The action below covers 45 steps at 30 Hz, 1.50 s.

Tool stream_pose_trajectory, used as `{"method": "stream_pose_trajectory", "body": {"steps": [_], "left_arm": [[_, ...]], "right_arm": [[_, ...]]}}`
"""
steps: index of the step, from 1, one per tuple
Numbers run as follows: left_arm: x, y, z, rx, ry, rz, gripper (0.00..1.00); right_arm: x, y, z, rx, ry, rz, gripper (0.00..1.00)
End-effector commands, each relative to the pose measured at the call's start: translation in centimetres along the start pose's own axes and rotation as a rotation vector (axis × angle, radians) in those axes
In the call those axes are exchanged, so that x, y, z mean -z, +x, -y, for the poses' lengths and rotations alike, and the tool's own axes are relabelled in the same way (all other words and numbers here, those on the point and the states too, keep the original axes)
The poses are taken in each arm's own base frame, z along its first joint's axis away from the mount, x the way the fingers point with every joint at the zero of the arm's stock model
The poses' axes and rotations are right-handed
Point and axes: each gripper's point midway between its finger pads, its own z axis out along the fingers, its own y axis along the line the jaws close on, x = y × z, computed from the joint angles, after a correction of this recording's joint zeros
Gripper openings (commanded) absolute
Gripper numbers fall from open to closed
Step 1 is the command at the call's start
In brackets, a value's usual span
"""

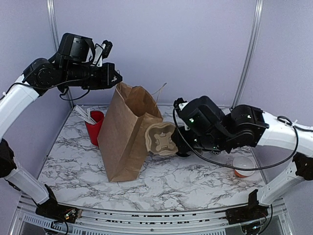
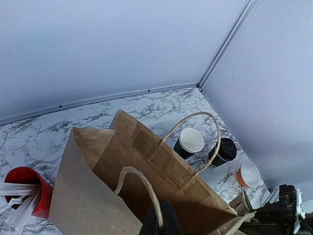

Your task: Pack the takeout coffee

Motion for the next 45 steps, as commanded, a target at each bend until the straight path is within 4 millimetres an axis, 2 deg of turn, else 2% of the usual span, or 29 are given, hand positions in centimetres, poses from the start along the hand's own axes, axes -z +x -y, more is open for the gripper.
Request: {"method": "stream_pose_trajectory", "body": {"steps": [1,8,11,16,22,25,28,33,35,38,41,45], "left_arm": [[0.2,-0.1,1.8,-0.082,0.092,-0.035,0.0],[0.2,1.1,2.5,-0.13,0.144,-0.083,0.0],[0.7,1.4,3.2,-0.147,0.189,-0.093,0.0],[1.7,1.7,5.2,-0.175,0.293,-0.118,0.0],[2.6,2.7,7.5,-0.208,0.384,-0.154,0.0],[3.3,3.2,8.7,-0.225,0.432,-0.163,0.0],[3.8,3.6,9.3,-0.245,0.468,-0.171,0.0],[4.4,4.2,9.8,-0.276,0.52,-0.182,0.0],[4.5,4.3,10.1,-0.285,0.539,-0.184,0.0],[4.7,4.4,10.6,-0.297,0.577,-0.184,0.0],[4.9,4.5,11.1,-0.305,0.609,-0.183,0.0],[5.0,4.5,11.6,-0.308,0.646,-0.182,0.0]], "right_arm": [[4.1,-4.7,1.4,0.041,0.026,0.104,0.27],[9.3,-9.7,3.0,0.066,0.048,0.224,0.27],[11.7,-11.9,3.3,0.069,0.036,0.283,0.27],[14.3,-14.7,3.3,0.131,0.022,0.363,0.27],[17.4,-18.3,1.2,0.227,-0.085,0.513,0.27],[18.1,-19.2,-0.5,0.282,-0.156,0.576,0.27],[17.6,-19.2,-1.9,0.343,-0.198,0.607,0.27],[15.7,-17.5,-4.9,0.423,-0.311,0.602,0.27],[13.9,-16.0,-5.5,0.455,-0.327,0.567,0.26],[12.5,-14.2,-6.5,0.472,-0.394,0.534,0.25],[11.5,-12.5,-6.7,0.469,-0.434,0.514,0.25],[10.0,-10.9,-5.6,0.434,-0.477,0.471,0.24]]}}
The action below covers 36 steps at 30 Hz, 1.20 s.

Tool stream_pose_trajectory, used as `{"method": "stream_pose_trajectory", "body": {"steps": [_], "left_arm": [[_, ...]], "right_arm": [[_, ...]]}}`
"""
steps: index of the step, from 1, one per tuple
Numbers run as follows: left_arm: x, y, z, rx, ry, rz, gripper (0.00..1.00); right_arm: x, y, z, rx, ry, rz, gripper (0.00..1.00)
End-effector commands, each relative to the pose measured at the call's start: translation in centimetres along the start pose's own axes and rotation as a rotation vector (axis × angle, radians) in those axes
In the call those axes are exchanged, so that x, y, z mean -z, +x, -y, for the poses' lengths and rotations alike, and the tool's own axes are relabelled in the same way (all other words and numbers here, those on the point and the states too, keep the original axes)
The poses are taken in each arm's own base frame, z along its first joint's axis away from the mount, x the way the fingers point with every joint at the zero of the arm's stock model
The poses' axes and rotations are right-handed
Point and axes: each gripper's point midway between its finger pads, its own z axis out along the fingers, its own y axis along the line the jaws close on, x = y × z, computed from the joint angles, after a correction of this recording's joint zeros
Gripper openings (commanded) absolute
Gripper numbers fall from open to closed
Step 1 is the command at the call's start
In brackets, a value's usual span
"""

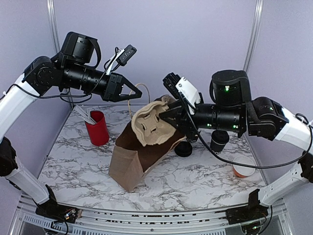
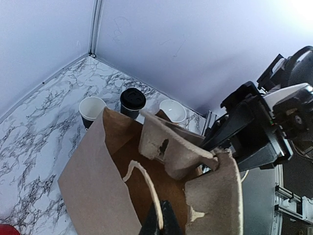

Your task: Pack the takeout coffee

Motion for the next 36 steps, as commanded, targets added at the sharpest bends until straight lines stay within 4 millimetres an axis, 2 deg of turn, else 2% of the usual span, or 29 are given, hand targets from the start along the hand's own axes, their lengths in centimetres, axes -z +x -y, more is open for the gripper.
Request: {"method": "stream_pose_trajectory", "body": {"steps": [1,9,22,28,32,36], "left_arm": [[0.6,-0.7,1.6,-0.042,0.072,0.031,0.0],[-0.3,-0.5,2.3,-0.035,0.142,0.022,0.0],[-0.2,-1.0,3.8,-0.033,0.23,0.061,0.0],[-0.5,0.0,3.5,-0.037,0.236,0.053,0.0],[-0.2,0.5,3.1,-0.036,0.254,0.062,0.0],[0.5,1.1,2.5,-0.04,0.273,0.075,0.0]], "right_arm": [[1.6,-1.4,1.0,-0.094,-0.062,0.109,0.24],[-0.4,2.5,-0.3,-0.102,-0.114,-0.019,0.22],[-3.2,5.5,-1.1,-0.084,-0.12,-0.149,0.21],[-4.5,5.7,-2.8,-0.033,-0.115,-0.185,0.22],[-4.7,5.1,-4.4,0.038,-0.096,-0.203,0.22],[-4.5,4.6,-4.8,0.041,-0.11,-0.194,0.24]]}}
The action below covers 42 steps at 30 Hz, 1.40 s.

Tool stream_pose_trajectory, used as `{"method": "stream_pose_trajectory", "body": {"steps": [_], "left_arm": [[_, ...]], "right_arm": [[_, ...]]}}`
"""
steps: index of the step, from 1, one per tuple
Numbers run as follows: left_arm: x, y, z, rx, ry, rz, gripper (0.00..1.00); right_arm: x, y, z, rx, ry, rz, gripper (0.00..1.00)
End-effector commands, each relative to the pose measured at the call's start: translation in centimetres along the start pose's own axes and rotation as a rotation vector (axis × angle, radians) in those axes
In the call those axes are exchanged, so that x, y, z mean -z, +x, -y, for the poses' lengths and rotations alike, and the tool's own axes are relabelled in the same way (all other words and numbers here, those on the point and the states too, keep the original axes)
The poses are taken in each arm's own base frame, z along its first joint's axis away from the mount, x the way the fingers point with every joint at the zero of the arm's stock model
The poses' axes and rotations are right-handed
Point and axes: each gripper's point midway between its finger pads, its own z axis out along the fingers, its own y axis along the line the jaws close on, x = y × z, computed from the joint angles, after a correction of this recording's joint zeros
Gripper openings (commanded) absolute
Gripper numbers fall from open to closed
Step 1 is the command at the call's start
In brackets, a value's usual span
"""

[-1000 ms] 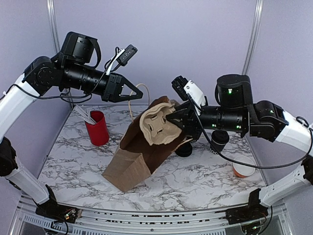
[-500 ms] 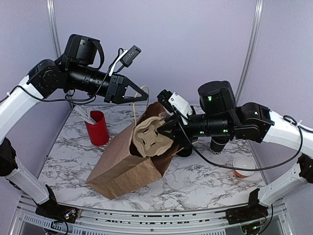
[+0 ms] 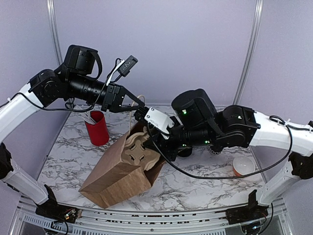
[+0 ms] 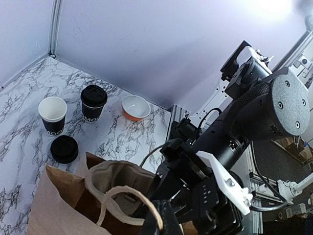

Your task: Pack the takeout coffee

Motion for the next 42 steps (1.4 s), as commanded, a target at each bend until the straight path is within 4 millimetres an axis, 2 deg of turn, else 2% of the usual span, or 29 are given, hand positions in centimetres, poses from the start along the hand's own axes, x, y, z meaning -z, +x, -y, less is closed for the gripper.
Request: {"method": "stream_pose_trajectory", "body": {"steps": [1,6,13,23,24,25,31,42], "left_arm": [[1.7,-0.8,1.0,-0.057,0.064,0.069,0.0],[2.3,0.3,0.7,-0.049,0.112,0.066,0.0],[2.8,0.9,0.4,-0.047,0.121,0.069,0.0],[4.1,1.5,-0.2,-0.035,0.151,0.076,0.0],[4.2,1.6,0.0,-0.036,0.168,0.074,0.0],[4.7,1.4,-0.8,-0.026,0.152,0.084,0.0],[5.0,1.9,-2.1,-0.006,0.132,0.084,0.0],[5.8,2.6,-3.4,0.012,0.1,0.104,0.0]], "right_arm": [[1.4,-2.2,0.2,0.011,0.017,0.054,0.25],[1.8,-3.1,-0.5,0.013,-0.032,0.087,0.29],[0.1,-3.0,-1.2,0.034,-0.054,0.075,0.29],[-0.2,-4.3,-1.7,0.096,-0.064,0.084,0.32],[-0.4,-4.2,-1.8,0.101,-0.066,0.079,0.33],[-0.6,-4.3,-1.8,0.109,-0.065,0.074,0.33],[-2.8,-4.1,-2.2,0.153,-0.072,0.043,0.34],[-4.3,-5.1,-1.0,0.169,-0.09,0.054,0.34]]}}
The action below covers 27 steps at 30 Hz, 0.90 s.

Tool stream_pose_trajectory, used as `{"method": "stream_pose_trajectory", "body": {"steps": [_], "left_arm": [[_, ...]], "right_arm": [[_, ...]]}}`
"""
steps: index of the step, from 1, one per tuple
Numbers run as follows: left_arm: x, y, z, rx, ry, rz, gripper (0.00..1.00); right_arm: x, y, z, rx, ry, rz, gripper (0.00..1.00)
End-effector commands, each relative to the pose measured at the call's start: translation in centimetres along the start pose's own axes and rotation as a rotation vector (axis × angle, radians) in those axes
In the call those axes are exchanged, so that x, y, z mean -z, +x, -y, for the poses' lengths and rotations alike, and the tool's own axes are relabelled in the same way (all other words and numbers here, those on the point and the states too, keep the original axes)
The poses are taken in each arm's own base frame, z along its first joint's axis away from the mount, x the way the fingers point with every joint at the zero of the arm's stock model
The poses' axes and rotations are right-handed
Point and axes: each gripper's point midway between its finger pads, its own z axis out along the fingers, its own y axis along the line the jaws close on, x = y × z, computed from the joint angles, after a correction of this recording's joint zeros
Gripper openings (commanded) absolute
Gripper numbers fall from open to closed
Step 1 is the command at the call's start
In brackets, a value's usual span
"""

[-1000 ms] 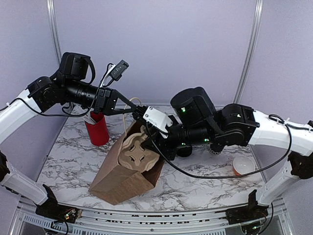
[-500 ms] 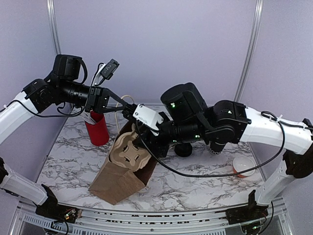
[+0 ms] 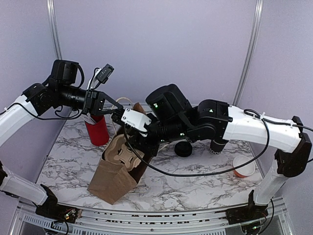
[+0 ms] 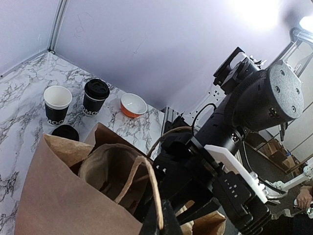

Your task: Pack the takeout coffee

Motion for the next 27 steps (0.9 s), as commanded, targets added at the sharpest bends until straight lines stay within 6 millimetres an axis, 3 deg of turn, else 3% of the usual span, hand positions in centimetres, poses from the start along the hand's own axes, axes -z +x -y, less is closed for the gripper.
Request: {"method": "stream_pose_trajectory", "body": {"steps": [1,4,5,8,13,19,27], "left_arm": [[1.0,-0.8,0.9,-0.057,0.016,0.042,0.0],[1.1,-0.8,0.7,-0.053,0.014,0.044,0.0],[1.1,-0.8,0.6,-0.053,0.012,0.045,0.0],[1.2,-0.8,0.4,-0.049,0.005,0.047,0.0],[1.3,-0.7,0.0,-0.039,-0.016,0.055,0.0],[1.7,-0.8,-0.7,-0.029,-0.058,0.071,0.0],[2.7,-1.1,-2.5,-0.004,-0.181,0.123,0.0]], "right_arm": [[0.4,-2.4,0.9,0.017,-0.009,0.056,0.34],[-0.4,-1.8,0.9,0.021,-0.018,0.026,0.34],[-0.1,-2.6,1.2,0.021,-0.012,0.045,0.34],[-0.3,-2.8,1.4,0.022,-0.003,0.04,0.36],[-0.5,-2.8,1.8,0.009,0.013,0.009,0.54],[1.0,-4.6,2.8,-0.026,0.065,0.032,0.71],[4.1,-7.3,5.6,-0.125,0.189,0.08,0.76]]}}
